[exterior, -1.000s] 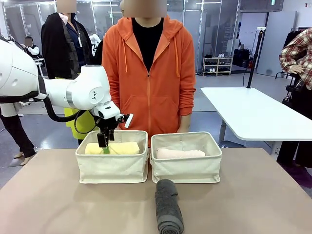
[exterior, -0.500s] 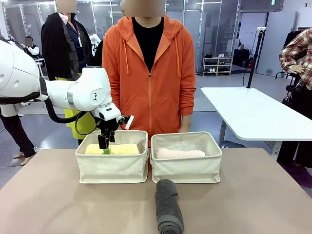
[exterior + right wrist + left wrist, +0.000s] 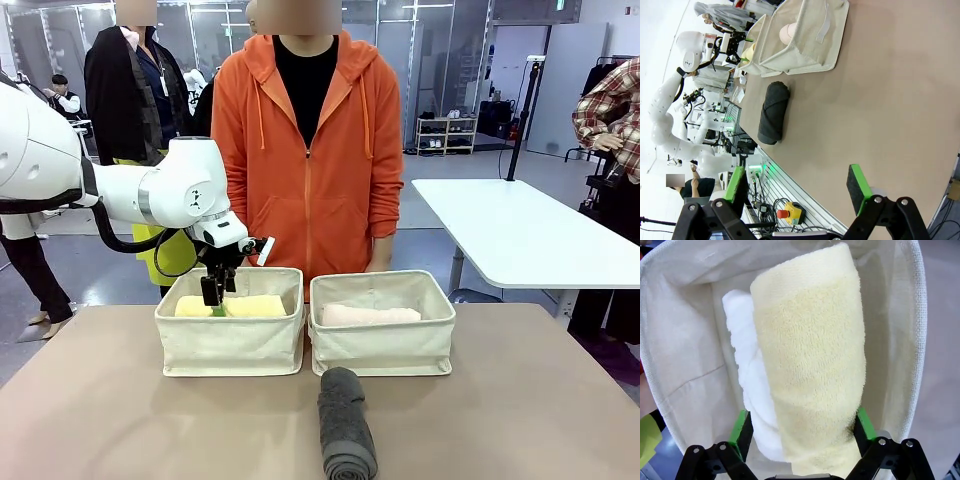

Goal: Divide the towels into two baskets.
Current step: Pick up one hotel-folded towel from the bottom of the table and place it in the Fabric basket indicated by the person.

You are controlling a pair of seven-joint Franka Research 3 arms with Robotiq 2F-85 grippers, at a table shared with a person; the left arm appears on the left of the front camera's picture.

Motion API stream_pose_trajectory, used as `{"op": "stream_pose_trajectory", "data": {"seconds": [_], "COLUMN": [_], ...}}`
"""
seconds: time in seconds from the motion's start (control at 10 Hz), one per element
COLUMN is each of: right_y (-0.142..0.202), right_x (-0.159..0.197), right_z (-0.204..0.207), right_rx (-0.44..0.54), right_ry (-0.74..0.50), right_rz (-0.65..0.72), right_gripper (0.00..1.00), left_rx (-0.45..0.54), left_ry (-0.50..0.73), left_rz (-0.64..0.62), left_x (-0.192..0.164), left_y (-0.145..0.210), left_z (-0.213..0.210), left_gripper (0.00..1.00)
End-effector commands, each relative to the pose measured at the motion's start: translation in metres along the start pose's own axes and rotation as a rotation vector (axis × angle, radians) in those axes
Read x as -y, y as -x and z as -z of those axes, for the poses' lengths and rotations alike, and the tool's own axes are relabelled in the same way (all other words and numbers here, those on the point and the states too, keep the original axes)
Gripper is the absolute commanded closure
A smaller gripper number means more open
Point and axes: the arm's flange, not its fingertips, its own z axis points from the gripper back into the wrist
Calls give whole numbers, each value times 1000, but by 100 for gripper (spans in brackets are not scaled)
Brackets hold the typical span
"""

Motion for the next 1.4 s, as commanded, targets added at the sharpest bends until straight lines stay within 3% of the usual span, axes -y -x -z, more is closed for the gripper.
{"op": "stream_pose_trajectory", "data": {"seconds": [0.0,0.2,0.4,0.7,1.0,1.3], "right_y": [1,1,1,1,1,1], "right_x": [-2,-2,-2,-2,-2,-2], "right_z": [0,0,0,0,0,0], "right_rx": [-5,-5,-5,-5,-5,-5], "right_ry": [0,0,0,0,0,0], "right_rz": [-3,-3,-3,-3,-3,-3], "right_gripper": [0,0,0,0,0,0], "left_rx": [-8,0,225,519,889,1089], "left_ry": [-12,0,42,134,232,258], "left_rz": [9,0,-173,-393,-680,-944], "left_x": [-1,0,27,98,151,233], "left_y": [1,0,48,144,238,336], "left_z": [-2,0,-53,-105,-119,-101], "left_gripper": [0,0,0,0,0,0]}}
